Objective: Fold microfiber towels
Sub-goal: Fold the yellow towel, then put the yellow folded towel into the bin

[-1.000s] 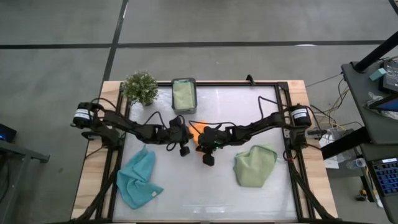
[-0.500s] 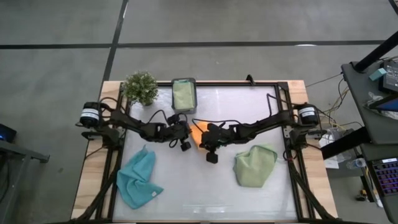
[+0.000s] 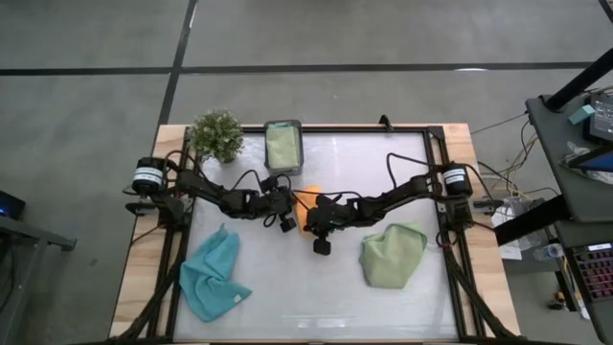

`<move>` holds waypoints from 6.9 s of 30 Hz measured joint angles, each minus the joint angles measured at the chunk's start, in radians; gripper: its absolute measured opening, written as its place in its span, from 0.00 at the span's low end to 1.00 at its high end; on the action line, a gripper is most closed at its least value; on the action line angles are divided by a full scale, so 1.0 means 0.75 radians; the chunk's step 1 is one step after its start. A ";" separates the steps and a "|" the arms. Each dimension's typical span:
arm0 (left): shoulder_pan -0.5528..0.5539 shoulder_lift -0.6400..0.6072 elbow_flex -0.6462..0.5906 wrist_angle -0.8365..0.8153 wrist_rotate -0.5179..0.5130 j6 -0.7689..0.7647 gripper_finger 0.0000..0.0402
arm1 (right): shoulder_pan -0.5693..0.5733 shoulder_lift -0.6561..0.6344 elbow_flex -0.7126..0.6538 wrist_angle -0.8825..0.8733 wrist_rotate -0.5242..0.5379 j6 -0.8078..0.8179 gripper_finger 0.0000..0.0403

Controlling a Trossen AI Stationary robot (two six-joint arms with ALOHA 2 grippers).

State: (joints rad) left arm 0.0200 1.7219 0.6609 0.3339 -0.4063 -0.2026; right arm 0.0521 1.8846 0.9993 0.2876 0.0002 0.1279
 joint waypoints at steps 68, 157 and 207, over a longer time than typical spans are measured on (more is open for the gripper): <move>-0.096 -0.037 -0.018 0.027 0.256 0.000 0.05 | -0.446 -0.109 -0.017 -0.232 -0.669 0.478 0.72; -0.100 -1.136 -0.044 -0.519 -0.522 0.450 0.05 | -0.809 0.425 1.303 -0.929 -0.453 0.188 0.03; 0.632 -0.675 0.108 -0.395 0.511 0.527 0.05 | -0.899 0.413 1.512 -1.089 -0.503 -0.649 0.02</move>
State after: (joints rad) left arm 0.4940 1.2154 0.7420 0.0375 -0.0231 0.1925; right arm -0.6224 2.1941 2.1330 -0.5289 -0.3771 -0.3588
